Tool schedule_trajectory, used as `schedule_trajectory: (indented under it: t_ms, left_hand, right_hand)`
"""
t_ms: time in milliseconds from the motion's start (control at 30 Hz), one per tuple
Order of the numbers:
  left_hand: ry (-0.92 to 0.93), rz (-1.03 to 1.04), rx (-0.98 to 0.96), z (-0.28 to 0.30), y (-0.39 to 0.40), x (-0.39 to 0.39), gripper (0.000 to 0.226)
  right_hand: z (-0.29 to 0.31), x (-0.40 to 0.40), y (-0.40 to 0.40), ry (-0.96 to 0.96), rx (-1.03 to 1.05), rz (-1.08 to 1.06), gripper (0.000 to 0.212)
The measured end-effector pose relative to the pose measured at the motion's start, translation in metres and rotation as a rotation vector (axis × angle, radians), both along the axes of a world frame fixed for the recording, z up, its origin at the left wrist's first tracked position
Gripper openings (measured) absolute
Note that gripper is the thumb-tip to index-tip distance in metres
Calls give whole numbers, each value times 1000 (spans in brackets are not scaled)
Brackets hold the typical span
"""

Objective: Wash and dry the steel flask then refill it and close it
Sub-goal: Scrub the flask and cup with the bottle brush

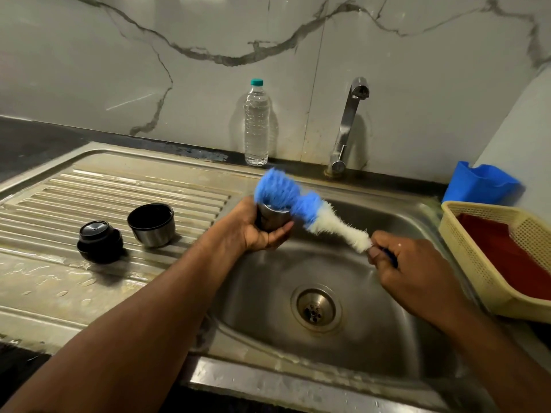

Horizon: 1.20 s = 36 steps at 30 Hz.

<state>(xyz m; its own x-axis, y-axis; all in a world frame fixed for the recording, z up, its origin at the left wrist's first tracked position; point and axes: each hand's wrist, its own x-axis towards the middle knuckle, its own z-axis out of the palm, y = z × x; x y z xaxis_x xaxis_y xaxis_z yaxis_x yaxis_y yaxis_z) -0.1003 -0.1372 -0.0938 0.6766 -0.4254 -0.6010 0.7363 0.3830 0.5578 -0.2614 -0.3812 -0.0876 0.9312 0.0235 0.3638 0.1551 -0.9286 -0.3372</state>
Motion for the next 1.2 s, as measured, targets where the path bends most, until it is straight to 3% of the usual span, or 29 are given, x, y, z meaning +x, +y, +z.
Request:
schedule_trajectory:
  t_ms: [167, 333, 633, 833, 933, 1033, 1200]
  left_hand:
    - [-26, -8, -50, 7, 1, -5, 41]
    - [8, 3, 22, -1, -1, 5, 59]
    - [-85, -32, 73, -2, -5, -1, 54]
    - [-146, -17, 112, -4, 0, -3, 39]
    - [-217, -22, 123, -6, 7, -5, 13]
    - [-158, 10, 118, -3, -1, 0, 32]
    - [-173, 18, 210, -3, -7, 8, 32]
  right_hand:
    - [0, 0, 1, 14, -33, 9, 27]
    - [2, -1, 2, -9, 24, 10, 27]
    - [1, 1, 4, -21, -2, -23, 22]
    - [2, -1, 3, -4, -10, -6, 29]
    - [3, -4, 4, 58, -61, 17, 30]
    - [7, -5, 4, -32, -16, -28, 35]
    - [9, -5, -3, -53, 17, -47, 34]
